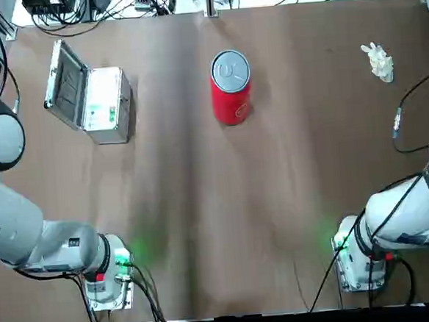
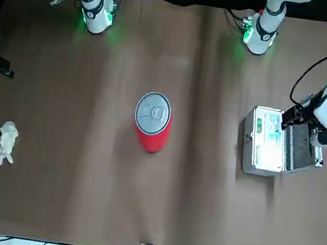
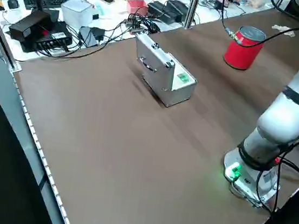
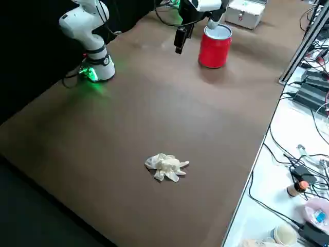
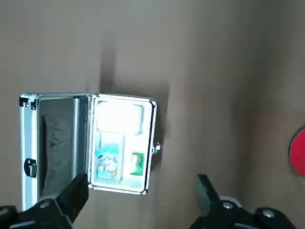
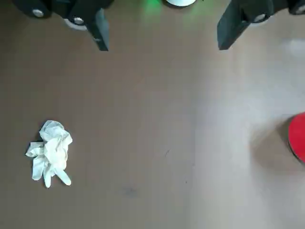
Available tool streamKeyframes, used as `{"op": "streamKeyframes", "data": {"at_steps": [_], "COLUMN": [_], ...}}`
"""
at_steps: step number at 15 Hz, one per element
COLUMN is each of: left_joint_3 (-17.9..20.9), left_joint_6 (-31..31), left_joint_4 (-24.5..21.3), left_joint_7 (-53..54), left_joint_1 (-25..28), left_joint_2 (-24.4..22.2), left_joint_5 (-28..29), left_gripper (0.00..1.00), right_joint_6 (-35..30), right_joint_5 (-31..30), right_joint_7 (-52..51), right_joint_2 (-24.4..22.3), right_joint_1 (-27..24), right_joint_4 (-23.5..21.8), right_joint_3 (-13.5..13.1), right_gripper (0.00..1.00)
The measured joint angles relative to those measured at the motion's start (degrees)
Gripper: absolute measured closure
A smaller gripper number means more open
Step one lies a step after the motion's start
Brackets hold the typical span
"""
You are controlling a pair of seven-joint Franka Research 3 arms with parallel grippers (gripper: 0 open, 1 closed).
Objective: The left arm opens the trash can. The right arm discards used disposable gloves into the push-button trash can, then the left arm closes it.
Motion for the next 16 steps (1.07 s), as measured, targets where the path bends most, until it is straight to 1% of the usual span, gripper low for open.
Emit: {"op": "streamKeyframes", "data": {"at_steps": [7,9,12,15,16], "left_joint_3": [-0.08,-0.74,-3.76,-8.14,-10.31], "left_joint_6": [-0.01,-0.01,0.0,0.93,1.6], "left_joint_4": [0.0,-0.01,-0.06,-0.05,-0.04], "left_joint_7": [0.06,0.29,0.4,-0.17,-0.4], "left_joint_1": [-0.45,-0.86,-1.43,-1.99,-2.24], "left_joint_2": [0.17,0.8,3.01,5.94,7.05], "left_joint_5": [0.0,0.0,0.0,-0.13,-0.82], "left_gripper": [0.0,0.0,0.0,0.0,0.0], "right_joint_6": [0.0,0.0,0.0,0.02,0.38], "right_joint_5": [0.0,0.0,0.0,0.0,0.0], "right_joint_7": [0.0,0.0,0.0,0.0,0.0], "right_joint_2": [0.0,0.0,0.0,0.0,0.0], "right_joint_1": [-0.27,-0.27,-0.29,-0.34,-0.41], "right_joint_4": [-0.05,-0.05,-0.09,-0.15,-0.23], "right_joint_3": [-0.04,-0.04,-0.06,-0.1,-0.12], "right_gripper": [0.0,0.0,0.0,0.0,0.0]}}
